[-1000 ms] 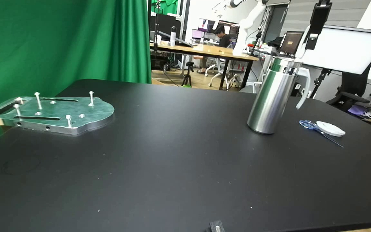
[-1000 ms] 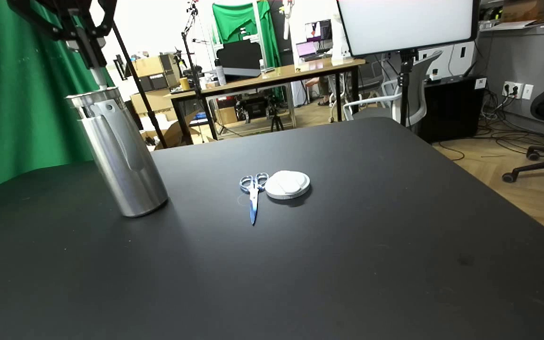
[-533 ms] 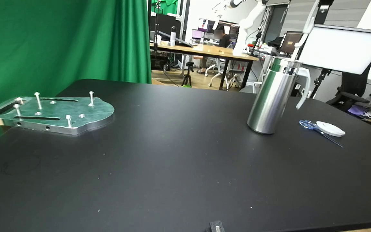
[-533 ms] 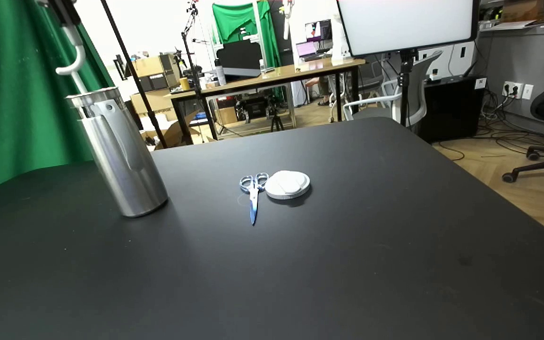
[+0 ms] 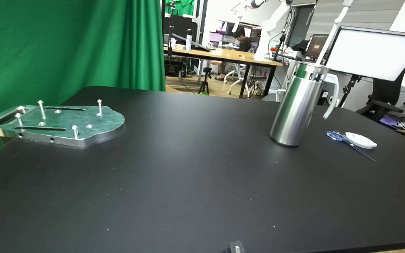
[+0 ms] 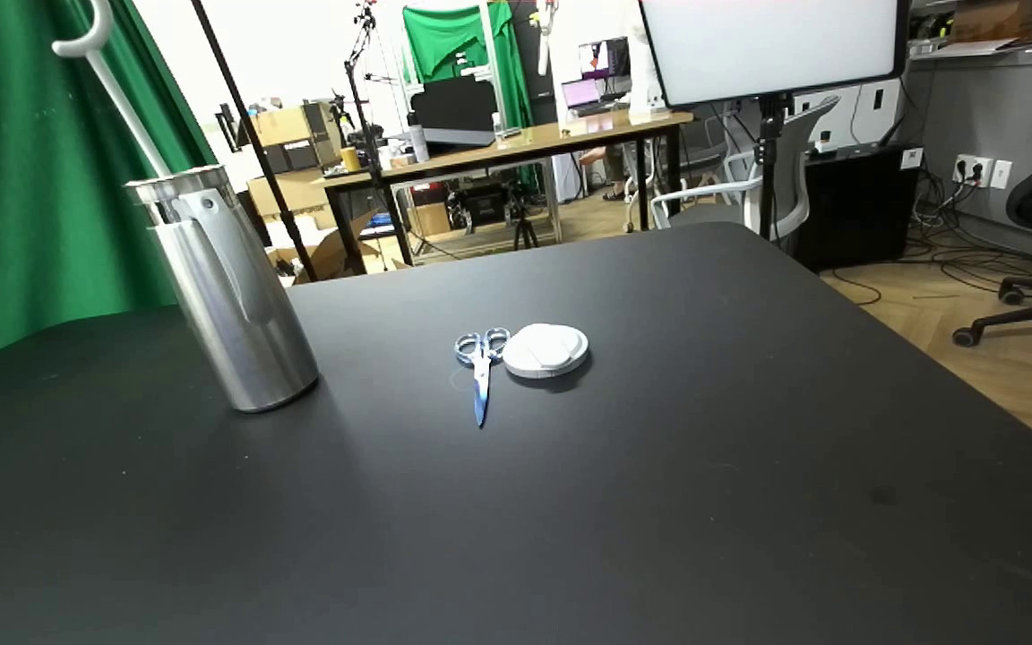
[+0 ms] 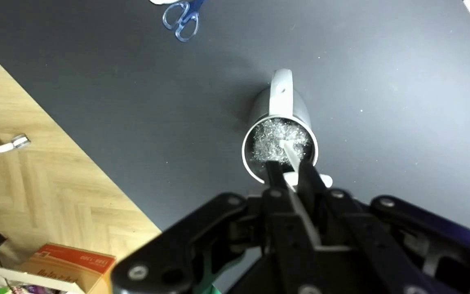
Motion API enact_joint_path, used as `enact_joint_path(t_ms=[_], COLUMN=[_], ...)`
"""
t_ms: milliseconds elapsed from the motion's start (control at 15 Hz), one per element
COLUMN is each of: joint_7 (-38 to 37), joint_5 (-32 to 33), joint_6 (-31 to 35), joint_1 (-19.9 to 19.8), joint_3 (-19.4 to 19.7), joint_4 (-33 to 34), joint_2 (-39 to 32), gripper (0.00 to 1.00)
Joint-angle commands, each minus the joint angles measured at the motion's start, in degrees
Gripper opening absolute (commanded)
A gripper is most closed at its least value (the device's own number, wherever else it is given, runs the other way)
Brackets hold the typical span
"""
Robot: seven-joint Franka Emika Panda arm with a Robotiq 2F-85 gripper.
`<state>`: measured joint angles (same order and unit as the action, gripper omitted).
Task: Use the brush to clean the silver thermos
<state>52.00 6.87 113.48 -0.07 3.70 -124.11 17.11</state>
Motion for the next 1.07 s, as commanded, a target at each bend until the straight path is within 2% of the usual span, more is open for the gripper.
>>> enact_joint_path(t_ms=[0,400,800,1000], joint_7=[1.19,2.55,2.72,1.93], joint_5=[-4.58,-9.67,-10.35,-9.36], joint_6=[4.19,8.57,8.06,6.91], joint_1=[0.43,-0.33,-1.23,-1.45], joint_3=[2.67,4.21,3.36,2.82], joint_4=[-0.96,-1.72,-0.55,-0.06], joint_2=[-1.53,-7.82,-13.13,-13.06], gripper=[0.04,0.04,0.04,0.04])
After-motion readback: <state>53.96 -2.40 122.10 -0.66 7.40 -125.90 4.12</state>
